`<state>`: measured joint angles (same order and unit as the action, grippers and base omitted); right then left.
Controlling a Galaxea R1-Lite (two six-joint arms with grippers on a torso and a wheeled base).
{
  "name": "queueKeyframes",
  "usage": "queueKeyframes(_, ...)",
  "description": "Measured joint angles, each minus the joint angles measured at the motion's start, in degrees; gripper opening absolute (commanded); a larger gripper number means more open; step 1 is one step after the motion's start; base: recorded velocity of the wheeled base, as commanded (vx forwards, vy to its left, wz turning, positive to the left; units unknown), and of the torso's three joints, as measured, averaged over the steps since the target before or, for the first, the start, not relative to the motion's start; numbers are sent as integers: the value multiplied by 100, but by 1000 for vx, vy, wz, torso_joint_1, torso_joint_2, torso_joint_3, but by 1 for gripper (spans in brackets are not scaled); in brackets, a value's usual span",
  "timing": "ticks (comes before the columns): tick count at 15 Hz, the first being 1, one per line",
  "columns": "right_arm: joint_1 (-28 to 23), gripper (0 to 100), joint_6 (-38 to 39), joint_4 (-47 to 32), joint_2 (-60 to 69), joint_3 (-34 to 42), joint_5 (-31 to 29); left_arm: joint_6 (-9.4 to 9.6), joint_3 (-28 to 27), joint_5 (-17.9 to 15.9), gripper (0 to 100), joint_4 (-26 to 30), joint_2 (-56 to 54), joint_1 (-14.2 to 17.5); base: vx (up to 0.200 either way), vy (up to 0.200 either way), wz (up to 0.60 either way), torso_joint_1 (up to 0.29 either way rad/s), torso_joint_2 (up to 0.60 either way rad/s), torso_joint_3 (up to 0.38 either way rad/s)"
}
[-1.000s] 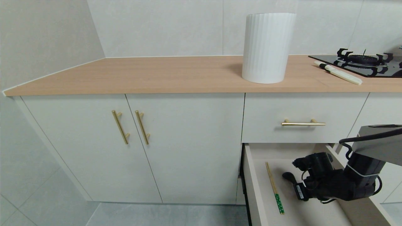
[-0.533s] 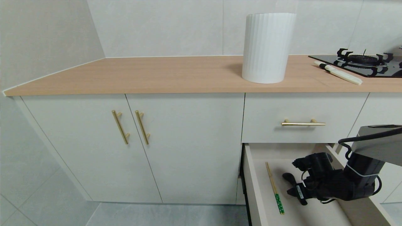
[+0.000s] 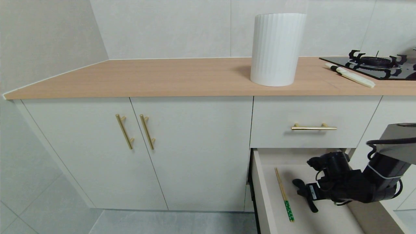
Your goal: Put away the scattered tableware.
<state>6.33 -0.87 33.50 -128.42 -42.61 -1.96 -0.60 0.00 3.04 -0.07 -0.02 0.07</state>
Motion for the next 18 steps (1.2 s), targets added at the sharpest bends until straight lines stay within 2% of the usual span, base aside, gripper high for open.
queueKeyframes(2,-35,100,60,-523,724,39,121,2,0,0,100,0,0,0,0,0,0,0,0,0)
queueKeyframes(7,6,100,190,-2633,3115,132,621,0,0,0,100,0,0,0,0,0,0,0,0,0)
queueKeyframes(9,105,100,160,-3484,4022,210,788,115,0,-6,100,0,0,0,0,0,0,0,0,0)
queueKeyframes(12,191,100,-354,-4678,5091,212,929,-9,0,-6,100,0,0,0,0,0,0,0,0,0)
queueKeyframes(13,233,100,-474,-4803,5307,204,965,-13,0,-6,100,0,0,0,0,0,0,0,0,0)
queueKeyframes(18,472,100,-745,-5386,5727,210,981,-18,0,-6,100,0,0,0,-200,0,0,3,4,2)
